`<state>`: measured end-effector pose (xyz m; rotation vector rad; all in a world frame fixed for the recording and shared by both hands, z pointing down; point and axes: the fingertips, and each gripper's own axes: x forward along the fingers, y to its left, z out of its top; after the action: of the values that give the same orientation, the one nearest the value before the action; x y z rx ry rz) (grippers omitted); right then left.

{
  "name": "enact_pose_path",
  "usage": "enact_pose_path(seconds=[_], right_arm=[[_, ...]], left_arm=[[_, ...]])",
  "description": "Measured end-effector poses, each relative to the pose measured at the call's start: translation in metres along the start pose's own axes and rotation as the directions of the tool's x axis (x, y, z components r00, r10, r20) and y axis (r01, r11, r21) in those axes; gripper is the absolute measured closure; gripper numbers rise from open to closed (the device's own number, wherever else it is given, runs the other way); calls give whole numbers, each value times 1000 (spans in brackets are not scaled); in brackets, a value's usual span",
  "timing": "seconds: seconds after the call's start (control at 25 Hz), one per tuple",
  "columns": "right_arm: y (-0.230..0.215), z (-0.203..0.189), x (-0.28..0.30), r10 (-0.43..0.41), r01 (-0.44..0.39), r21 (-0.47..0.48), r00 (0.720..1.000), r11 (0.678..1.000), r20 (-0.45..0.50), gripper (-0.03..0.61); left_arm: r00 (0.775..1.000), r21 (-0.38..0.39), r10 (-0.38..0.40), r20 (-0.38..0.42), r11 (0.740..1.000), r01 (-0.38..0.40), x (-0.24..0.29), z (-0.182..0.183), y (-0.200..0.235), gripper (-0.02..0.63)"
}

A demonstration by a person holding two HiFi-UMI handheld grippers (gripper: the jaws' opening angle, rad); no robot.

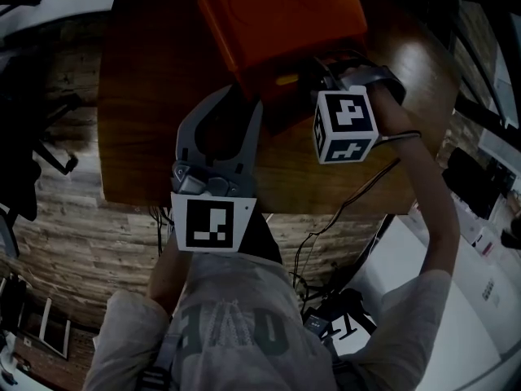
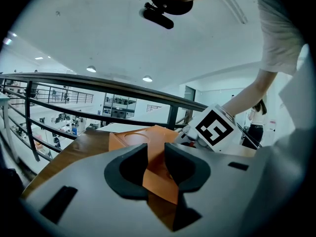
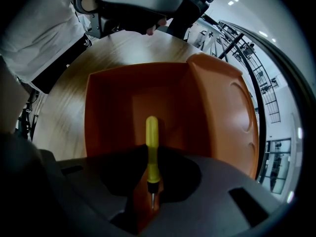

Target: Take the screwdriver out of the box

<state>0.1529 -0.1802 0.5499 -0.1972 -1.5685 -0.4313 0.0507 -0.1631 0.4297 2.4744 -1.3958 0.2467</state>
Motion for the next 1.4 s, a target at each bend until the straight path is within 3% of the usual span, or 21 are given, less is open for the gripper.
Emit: enact_pose_path(seconds=[0.36, 0.6, 0.76, 0.88, 1.04, 1.2, 1.32, 1.4], right_arm=[[0, -1, 2, 9, -9, 1, 999, 1000, -35, 502], [-4, -2, -17, 34, -47, 205, 997, 978, 65, 502], [-7, 1, -50, -22, -7, 288, 995, 958, 97, 502], [-21, 8, -86, -115, 50, 399, 983, 916, 142, 502], [-47, 14, -143, -285, 140, 569, 943, 810, 173, 502], [-58, 24, -210, -467, 167, 751, 860, 639, 206, 502], [-60, 31, -270, -631, 212, 844, 755, 493, 179, 502], [-61, 35, -314, -751, 241, 896, 645, 374, 140, 502]], left_arm=[[1000, 5, 0, -14, 1000, 1, -4, -5, -3, 511], [1000, 38, -8, 16, 999, 8, -8, 13, -2, 512], [999, 76, -2, 50, 997, -2, -15, 39, 1, 512], [997, 83, -6, 78, 997, -1, -20, 63, 3, 512], [987, 66, -19, 158, 998, 9, -28, 112, 10, 511], [975, 60, -36, 221, 998, 23, -47, 162, 4, 512], [962, 66, -68, 266, 996, 53, -70, 204, -5, 512], [945, 66, -97, 314, 995, 80, -84, 235, -10, 512]])
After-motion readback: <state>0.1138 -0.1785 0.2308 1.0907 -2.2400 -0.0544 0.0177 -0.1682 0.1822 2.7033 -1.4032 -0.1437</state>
